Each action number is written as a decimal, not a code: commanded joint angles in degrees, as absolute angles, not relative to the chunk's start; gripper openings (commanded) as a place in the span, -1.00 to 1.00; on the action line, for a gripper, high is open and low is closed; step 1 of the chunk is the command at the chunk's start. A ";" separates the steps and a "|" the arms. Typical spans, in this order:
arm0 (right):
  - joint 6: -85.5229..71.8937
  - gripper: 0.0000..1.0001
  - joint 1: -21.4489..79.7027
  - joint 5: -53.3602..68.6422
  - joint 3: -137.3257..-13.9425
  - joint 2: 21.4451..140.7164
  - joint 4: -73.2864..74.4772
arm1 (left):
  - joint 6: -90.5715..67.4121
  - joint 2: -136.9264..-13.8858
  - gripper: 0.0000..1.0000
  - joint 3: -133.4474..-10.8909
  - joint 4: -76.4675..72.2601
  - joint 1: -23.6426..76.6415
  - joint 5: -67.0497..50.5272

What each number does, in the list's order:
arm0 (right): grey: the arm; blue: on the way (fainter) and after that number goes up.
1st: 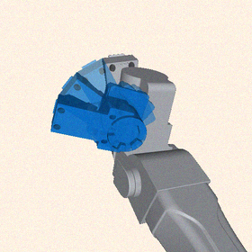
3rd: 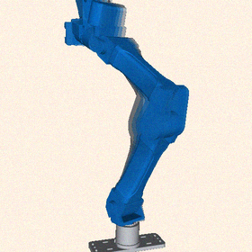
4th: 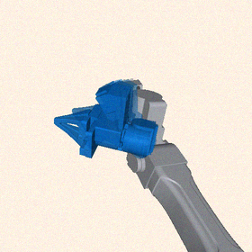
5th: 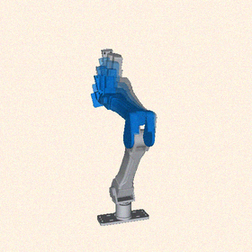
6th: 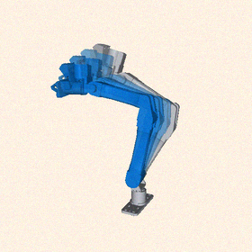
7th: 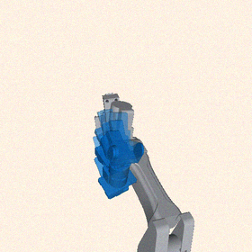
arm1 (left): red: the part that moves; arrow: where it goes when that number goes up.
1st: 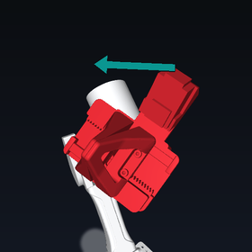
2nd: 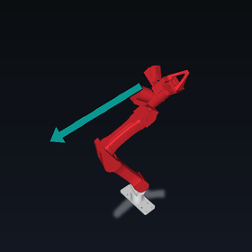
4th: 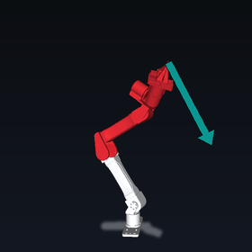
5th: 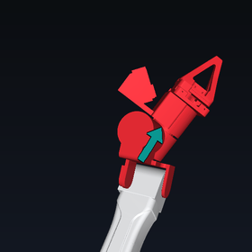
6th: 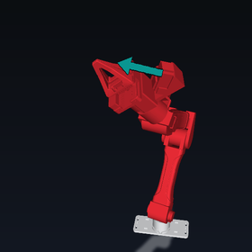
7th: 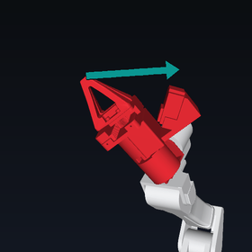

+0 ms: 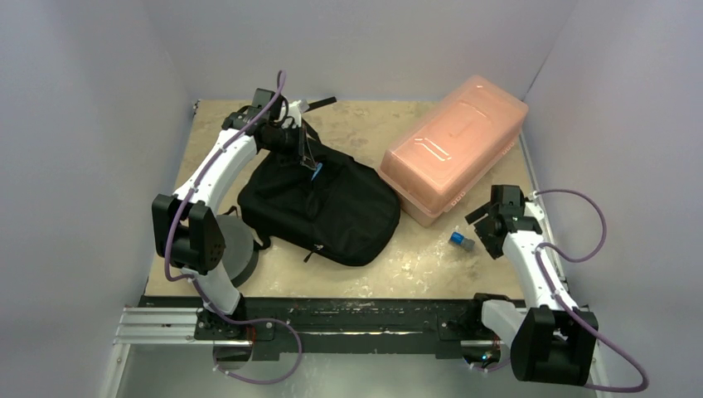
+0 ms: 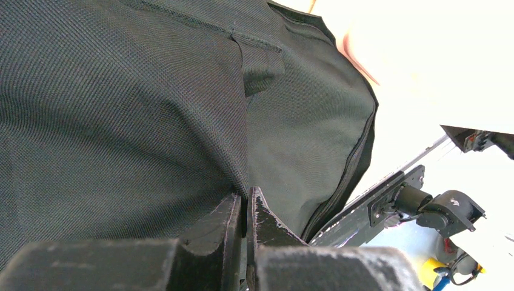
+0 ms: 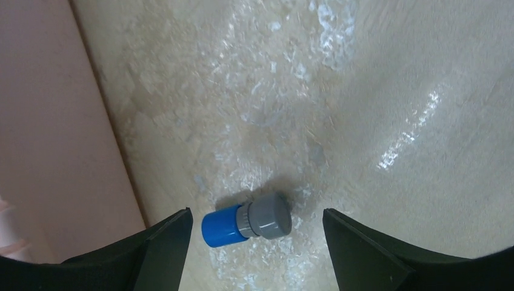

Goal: Pack the student bag
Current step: Pick up the stationery from the center of the board, then place the stationery in the student bag, then zip the student bag at the center of the board.

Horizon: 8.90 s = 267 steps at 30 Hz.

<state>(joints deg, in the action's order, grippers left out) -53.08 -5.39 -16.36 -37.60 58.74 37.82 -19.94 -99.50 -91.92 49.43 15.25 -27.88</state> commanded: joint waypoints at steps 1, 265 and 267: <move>-55.72 0.66 -5.71 -9.84 -34.93 56.54 37.53 | -21.01 -95.53 -1.00 -93.19 47.39 16.61 -33.98; -2.57 -1.00 58.92 -11.00 -84.93 106.56 3.02 | -54.94 -47.37 0.09 -27.08 13.76 14.85 -21.90; -5.39 -1.00 57.13 -6.68 -84.07 105.56 2.51 | -54.23 -50.31 0.21 -28.28 12.95 14.85 -22.50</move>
<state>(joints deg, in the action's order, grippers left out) 1.04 59.72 -14.33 -82.81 110.87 3.55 -54.94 -46.63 -24.80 18.09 15.07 -19.14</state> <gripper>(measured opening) 0.012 0.564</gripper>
